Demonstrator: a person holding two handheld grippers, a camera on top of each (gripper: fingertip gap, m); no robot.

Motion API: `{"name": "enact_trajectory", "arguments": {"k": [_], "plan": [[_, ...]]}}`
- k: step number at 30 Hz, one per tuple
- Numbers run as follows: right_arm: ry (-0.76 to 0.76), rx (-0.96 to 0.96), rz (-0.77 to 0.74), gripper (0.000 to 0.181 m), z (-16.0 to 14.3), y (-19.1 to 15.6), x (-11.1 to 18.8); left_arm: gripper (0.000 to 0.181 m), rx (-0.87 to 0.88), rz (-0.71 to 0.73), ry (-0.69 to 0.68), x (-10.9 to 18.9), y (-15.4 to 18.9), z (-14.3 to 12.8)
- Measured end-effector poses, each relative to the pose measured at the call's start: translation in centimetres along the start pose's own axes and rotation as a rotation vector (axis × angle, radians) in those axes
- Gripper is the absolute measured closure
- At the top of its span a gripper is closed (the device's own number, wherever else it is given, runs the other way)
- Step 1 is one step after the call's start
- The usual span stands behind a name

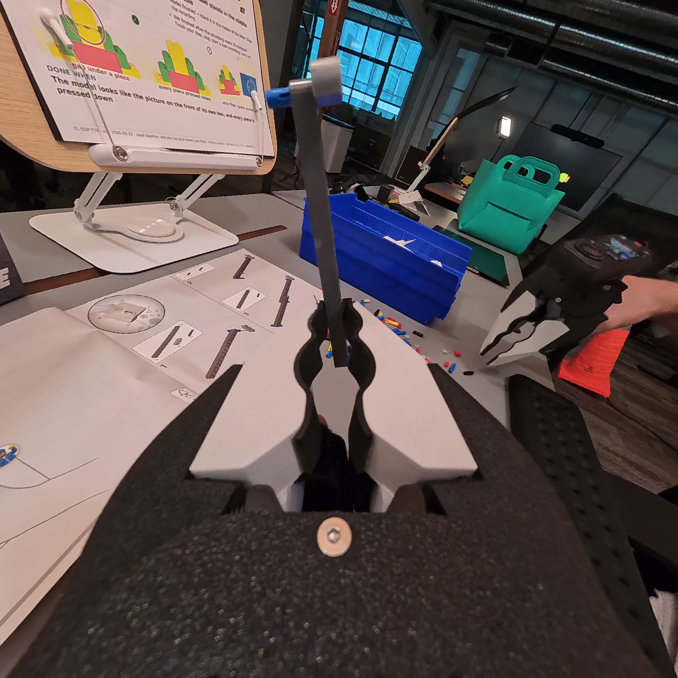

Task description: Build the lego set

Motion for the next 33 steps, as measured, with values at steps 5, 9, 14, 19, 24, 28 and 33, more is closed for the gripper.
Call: {"name": "enact_trajectory", "arguments": {"k": [5,9,14,19,24,28,33], "plan": [[0.15,-0.044,-0.02,0.169,-0.7,-0.9,-0.9,0.175,-0.012,0.008,-0.011,-0.1,-0.1,-0.2],[0.375,-0.063,0.019,0.167,-2.1,-1.6,-1.7,0.175,0.017,-0.011,-0.01,-0.3,-0.1,-0.4],[0.551,-0.121,0.024,0.168,-4.6,-1.2,-3.4,0.174,-0.006,-0.011,-0.018,-0.4,0.2,-0.4],[0.604,-0.125,0.067,0.167,-4.9,-0.5,-4.3,0.174,-0.014,-0.003,-0.021,-0.5,0.2,-0.6],[0.621,-0.089,0.021,0.173,-4.8,-0.4,-4.5,0.174,-0.017,0.002,-0.033,-0.6,0.0,-0.8],[0.622,-0.049,-0.037,0.177,-4.6,-0.7,-4.7,0.175,-0.025,-0.012,-0.042,-0.9,0.3,-1.1],[0.627,-0.099,-0.021,0.178,-4.0,-0.6,-4.5,0.175,-0.04,-0.068,-0.031,-1.3,1.3,-1.3]]}}
Point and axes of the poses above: each gripper's, where its closed fingertips meet, x back along the fingers, z out of its top, y = z × x across the jaws, the point moved 10 cm from there along x, back along the fingers, and after that the axes turned 1 degree about z, right-handed, at the moved point
